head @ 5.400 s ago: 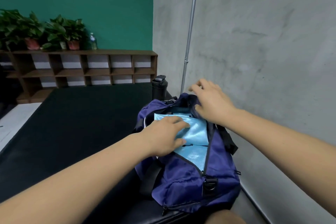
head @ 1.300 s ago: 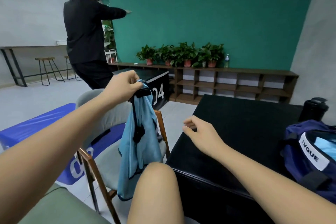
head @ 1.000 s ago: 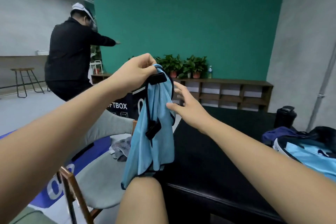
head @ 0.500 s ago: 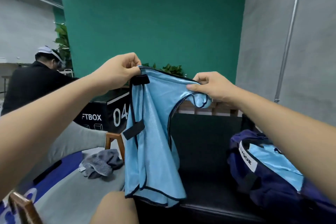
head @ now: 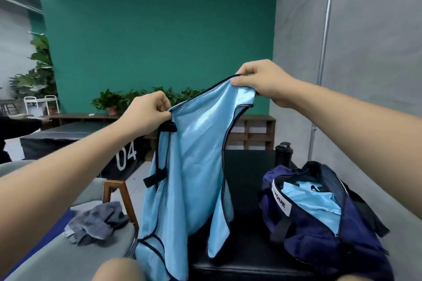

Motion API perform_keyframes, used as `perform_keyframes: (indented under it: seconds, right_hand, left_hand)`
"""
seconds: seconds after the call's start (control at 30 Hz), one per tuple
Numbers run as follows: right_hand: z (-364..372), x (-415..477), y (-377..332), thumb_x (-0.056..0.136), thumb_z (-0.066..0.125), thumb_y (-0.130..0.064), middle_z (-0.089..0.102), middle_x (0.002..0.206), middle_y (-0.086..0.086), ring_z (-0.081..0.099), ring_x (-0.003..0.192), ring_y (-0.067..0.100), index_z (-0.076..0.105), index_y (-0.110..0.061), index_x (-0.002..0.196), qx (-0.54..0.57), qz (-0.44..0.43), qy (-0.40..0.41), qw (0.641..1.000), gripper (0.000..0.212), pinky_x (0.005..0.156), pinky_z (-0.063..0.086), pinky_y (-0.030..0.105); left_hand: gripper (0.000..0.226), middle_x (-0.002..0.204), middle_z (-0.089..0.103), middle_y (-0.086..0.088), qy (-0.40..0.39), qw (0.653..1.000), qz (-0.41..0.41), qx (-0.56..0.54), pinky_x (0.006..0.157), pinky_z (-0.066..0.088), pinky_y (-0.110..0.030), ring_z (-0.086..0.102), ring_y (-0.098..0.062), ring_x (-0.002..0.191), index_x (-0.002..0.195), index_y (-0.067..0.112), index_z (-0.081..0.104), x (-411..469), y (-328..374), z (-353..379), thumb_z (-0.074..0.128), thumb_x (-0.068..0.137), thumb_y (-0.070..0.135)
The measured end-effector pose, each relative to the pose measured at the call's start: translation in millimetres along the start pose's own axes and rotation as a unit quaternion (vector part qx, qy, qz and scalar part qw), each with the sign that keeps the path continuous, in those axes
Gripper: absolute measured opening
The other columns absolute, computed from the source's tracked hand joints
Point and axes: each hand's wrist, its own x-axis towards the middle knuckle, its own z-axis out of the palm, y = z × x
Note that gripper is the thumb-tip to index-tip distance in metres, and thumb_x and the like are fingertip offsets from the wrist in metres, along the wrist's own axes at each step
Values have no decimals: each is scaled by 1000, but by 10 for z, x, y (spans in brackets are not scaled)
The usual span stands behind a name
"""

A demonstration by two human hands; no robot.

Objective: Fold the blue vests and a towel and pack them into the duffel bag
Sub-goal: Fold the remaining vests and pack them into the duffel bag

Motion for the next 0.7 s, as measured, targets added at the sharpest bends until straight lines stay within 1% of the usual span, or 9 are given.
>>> perform_keyframes:
  seconds: [0.07,0.2,0.27,0.33,0.4,0.47,0.53,0.6,0.7]
  right_hand:
    - [6,36,-67,94,79,-17,66,79,3,61,57,9,67,-12,86,2,13,9,1000,15,50,51,24]
    - [87,86,-141,90,80,-14,67,77,5,65,65,18,66,-14,86,29,51,19,998,15,56,58,30]
    - [139,85,-180,90,77,-11,66,70,4,62,55,17,64,-14,84,42,76,26,996,15,50,53,26]
    - [189,74,-220,90,75,-9,63,69,6,58,48,16,61,-13,84,64,105,30,992,16,46,49,24]
    - [225,84,-235,92,72,-8,62,69,8,58,45,16,58,-12,86,99,131,47,985,17,46,49,24]
    - [250,98,-248,93,69,-6,61,68,8,60,47,18,55,-13,83,121,145,67,980,19,48,50,26]
    - [257,110,-265,93,66,-4,62,69,9,61,49,20,53,-13,82,131,150,86,976,19,49,52,26]
    - [252,123,-272,93,64,-4,62,69,9,63,47,19,53,-13,83,143,149,102,973,18,49,52,26]
    - [254,124,-251,94,62,-4,65,65,7,66,47,18,53,-13,87,156,154,115,969,15,48,52,25]
  left_hand:
    - [18,85,68,3,-8,1000,2,-24,64,45,-29,64,-18,80,95,22,62,-55,59,117,74,86,14]
    - [16,87,66,2,-32,997,32,-61,65,46,-31,62,-16,78,97,23,58,-296,307,365,72,91,18]
    - [13,85,67,4,-37,994,37,-93,65,49,-30,63,-15,77,96,24,59,-469,463,488,70,93,19]
    - [10,83,68,6,-50,989,32,-136,63,52,-27,64,-11,71,92,27,59,-656,607,618,68,95,23]
    - [13,81,68,7,-69,985,41,-152,60,46,-16,62,-6,70,88,28,60,-840,724,769,69,97,30]
    - [22,79,69,7,-99,981,52,-160,60,44,-15,62,-6,74,83,27,62,-1016,792,946,69,99,40]
    - [31,76,69,7,-133,976,55,-161,58,43,-15,63,-7,72,80,26,62,-1180,814,1123,69,98,49]
    - [37,73,68,7,-168,974,45,-148,56,42,-17,61,-5,66,78,26,62,-1316,796,1295,71,94,57]
    - [47,72,70,5,-223,967,-2,-123,56,49,-24,62,-5,60,80,25,63,-1479,745,1532,73,86,70]
